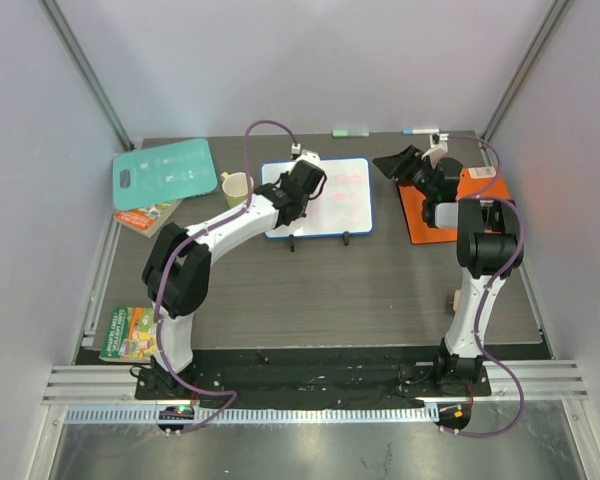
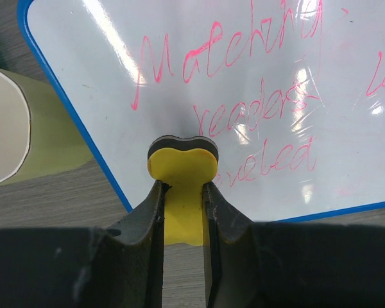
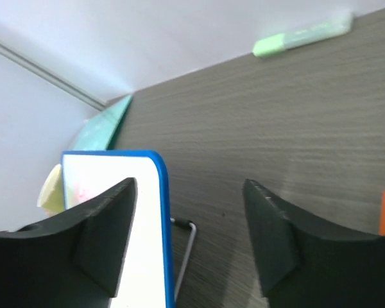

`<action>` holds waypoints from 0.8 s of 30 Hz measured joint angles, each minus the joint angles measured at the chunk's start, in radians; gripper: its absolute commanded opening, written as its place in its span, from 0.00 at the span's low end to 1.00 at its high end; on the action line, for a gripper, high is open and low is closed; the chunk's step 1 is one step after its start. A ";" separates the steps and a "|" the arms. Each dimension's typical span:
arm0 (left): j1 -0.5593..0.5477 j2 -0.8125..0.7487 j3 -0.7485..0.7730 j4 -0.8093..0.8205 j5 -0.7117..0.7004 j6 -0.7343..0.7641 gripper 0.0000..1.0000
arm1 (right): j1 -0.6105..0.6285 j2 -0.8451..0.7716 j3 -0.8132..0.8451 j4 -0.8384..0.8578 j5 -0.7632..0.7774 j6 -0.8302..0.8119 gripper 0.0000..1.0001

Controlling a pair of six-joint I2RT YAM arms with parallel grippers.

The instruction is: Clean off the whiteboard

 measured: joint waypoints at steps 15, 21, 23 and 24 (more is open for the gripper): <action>0.002 0.000 0.006 0.007 -0.026 0.000 0.00 | 0.003 0.262 0.185 0.299 -0.203 0.329 0.60; 0.002 0.000 0.023 0.005 -0.026 -0.001 0.00 | 0.015 0.276 0.233 0.368 -0.236 0.382 0.57; 0.002 0.000 0.024 0.006 -0.026 -0.001 0.00 | 0.021 0.289 0.249 0.371 -0.244 0.390 0.56; 0.002 0.000 0.025 0.005 -0.026 -0.001 0.00 | 0.023 0.295 0.255 0.370 -0.249 0.393 0.56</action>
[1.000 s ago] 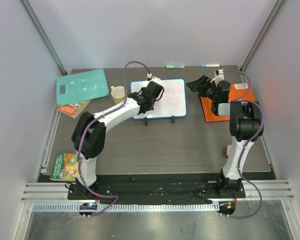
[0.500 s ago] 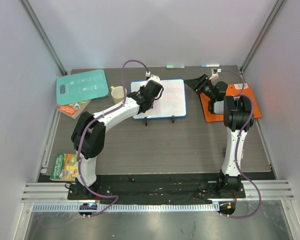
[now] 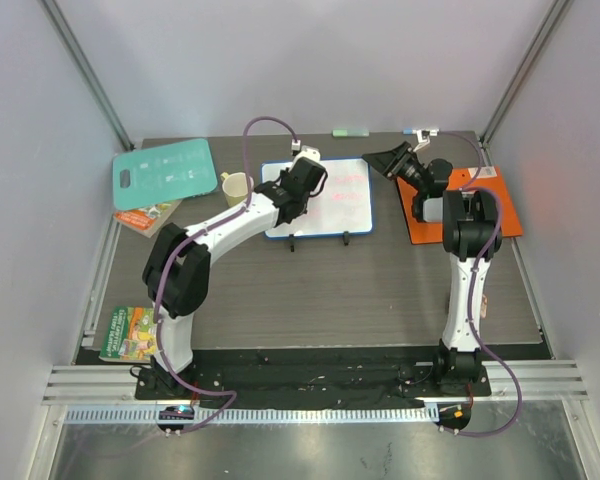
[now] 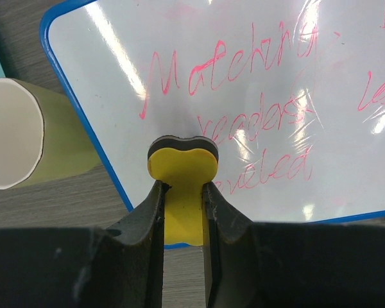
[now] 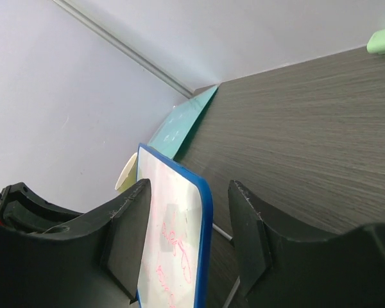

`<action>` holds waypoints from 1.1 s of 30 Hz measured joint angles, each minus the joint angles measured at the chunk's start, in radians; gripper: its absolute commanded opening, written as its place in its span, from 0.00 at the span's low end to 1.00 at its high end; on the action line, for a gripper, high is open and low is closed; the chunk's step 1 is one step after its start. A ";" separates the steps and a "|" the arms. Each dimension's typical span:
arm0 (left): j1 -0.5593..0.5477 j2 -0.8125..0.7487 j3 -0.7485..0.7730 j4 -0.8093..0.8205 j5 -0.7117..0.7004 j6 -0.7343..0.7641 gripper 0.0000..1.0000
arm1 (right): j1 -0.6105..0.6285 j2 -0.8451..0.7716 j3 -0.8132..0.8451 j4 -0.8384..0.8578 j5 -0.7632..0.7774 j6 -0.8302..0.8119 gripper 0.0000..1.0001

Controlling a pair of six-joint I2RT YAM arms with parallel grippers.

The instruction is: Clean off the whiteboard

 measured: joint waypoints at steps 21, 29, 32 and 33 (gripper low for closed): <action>0.013 0.066 0.060 0.007 0.009 -0.001 0.00 | 0.010 0.034 0.016 -0.004 -0.046 0.045 0.05; 0.028 0.089 0.041 0.089 0.000 -0.002 0.00 | 0.010 0.053 0.028 0.036 -0.082 0.154 0.01; 0.033 0.076 -0.016 0.148 -0.014 -0.002 0.00 | 0.010 0.053 0.018 0.045 -0.090 0.163 0.01; 0.035 0.072 -0.032 0.160 -0.019 -0.001 0.00 | 0.010 0.051 0.008 0.051 -0.091 0.163 0.01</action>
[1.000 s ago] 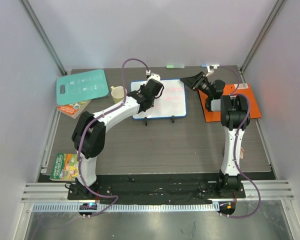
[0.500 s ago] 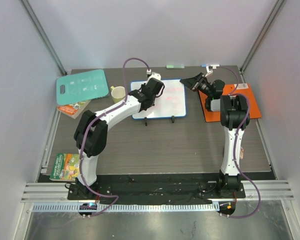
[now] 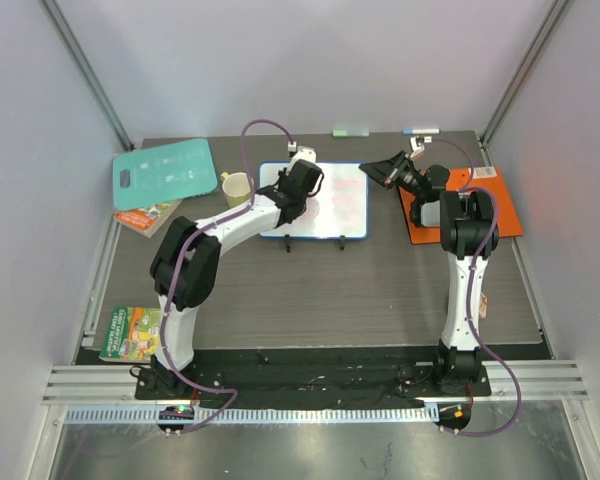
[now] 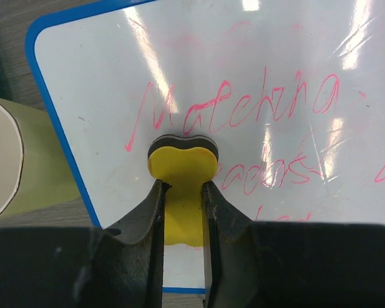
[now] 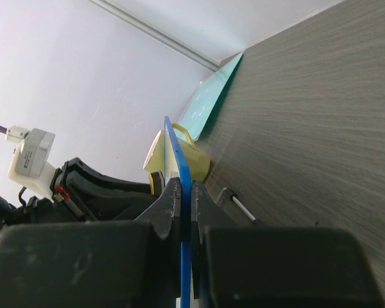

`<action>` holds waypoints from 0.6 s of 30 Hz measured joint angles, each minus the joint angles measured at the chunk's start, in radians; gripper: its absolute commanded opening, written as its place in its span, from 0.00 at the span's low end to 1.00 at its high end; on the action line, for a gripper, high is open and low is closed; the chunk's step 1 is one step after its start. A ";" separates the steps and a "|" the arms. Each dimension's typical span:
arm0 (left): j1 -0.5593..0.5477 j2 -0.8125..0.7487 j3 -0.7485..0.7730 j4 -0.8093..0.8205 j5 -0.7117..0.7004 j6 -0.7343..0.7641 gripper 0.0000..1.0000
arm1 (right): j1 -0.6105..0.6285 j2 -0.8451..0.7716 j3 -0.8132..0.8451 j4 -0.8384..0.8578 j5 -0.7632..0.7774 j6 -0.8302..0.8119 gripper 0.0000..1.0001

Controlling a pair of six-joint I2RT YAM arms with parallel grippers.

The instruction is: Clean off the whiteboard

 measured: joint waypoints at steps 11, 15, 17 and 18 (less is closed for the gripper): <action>0.029 0.000 0.001 0.111 -0.016 0.032 0.00 | -0.013 -0.090 -0.163 0.022 0.007 -0.058 0.01; 0.053 0.013 0.047 0.114 0.055 0.035 0.00 | -0.013 -0.114 -0.184 0.021 0.002 -0.093 0.02; 0.062 0.036 0.097 0.107 0.125 0.040 0.00 | -0.013 -0.117 -0.187 0.017 0.001 -0.100 0.02; 0.066 0.058 0.136 0.095 0.171 0.045 0.00 | -0.013 -0.120 -0.192 0.014 0.002 -0.105 0.01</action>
